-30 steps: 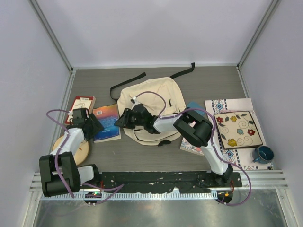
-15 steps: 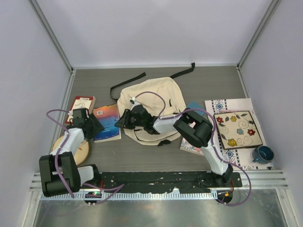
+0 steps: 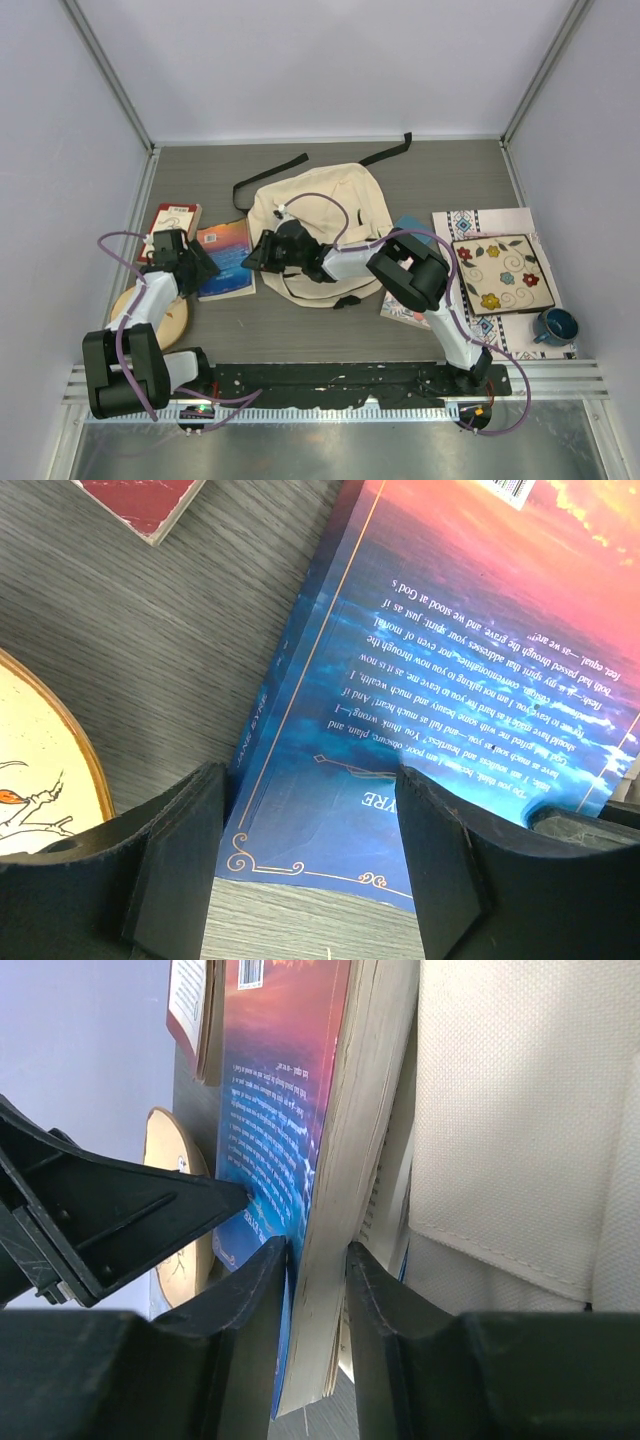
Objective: Pack the student bag
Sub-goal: Pick up the book from the center of the board.
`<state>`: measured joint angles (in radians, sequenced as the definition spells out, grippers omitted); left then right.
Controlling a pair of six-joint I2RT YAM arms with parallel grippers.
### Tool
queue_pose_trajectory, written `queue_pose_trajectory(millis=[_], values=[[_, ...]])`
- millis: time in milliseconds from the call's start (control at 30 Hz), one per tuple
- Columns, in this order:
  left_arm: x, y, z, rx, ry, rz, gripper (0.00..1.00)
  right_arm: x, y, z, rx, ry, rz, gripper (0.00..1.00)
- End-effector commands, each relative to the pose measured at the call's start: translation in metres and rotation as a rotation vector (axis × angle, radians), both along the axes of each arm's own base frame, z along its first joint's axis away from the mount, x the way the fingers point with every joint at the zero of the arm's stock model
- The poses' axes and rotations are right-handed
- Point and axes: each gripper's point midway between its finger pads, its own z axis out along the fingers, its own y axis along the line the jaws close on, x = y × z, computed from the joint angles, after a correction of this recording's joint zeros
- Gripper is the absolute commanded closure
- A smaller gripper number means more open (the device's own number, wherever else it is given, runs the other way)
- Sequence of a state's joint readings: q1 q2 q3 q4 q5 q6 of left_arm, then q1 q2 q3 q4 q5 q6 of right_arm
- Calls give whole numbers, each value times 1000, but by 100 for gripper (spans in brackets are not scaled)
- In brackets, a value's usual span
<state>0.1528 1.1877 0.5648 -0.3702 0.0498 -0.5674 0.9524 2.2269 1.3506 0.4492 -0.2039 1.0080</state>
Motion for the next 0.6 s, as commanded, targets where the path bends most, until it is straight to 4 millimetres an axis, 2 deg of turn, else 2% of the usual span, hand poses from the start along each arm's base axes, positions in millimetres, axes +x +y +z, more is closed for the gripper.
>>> queue_pose_trajectory(millis=[0,233,300,400,500,567], values=[[20,-28,21,-125,-124,-73,30,-39,38,63,177,-15,157,62],[20,-29,21,-129,-127,-77,31,-37,40,58,154,-2,150,58],[21,-29,21,-128,-126,-76,31,-37,39,55,151,6,145,65],[20,-28,22,-124,-127,-71,31,-36,37,50,127,18,132,85],[19,-25,25,-111,-127,-62,28,-34,34,50,115,2,117,98],[20,-23,32,-99,-138,-54,19,-33,32,53,115,-5,113,99]])
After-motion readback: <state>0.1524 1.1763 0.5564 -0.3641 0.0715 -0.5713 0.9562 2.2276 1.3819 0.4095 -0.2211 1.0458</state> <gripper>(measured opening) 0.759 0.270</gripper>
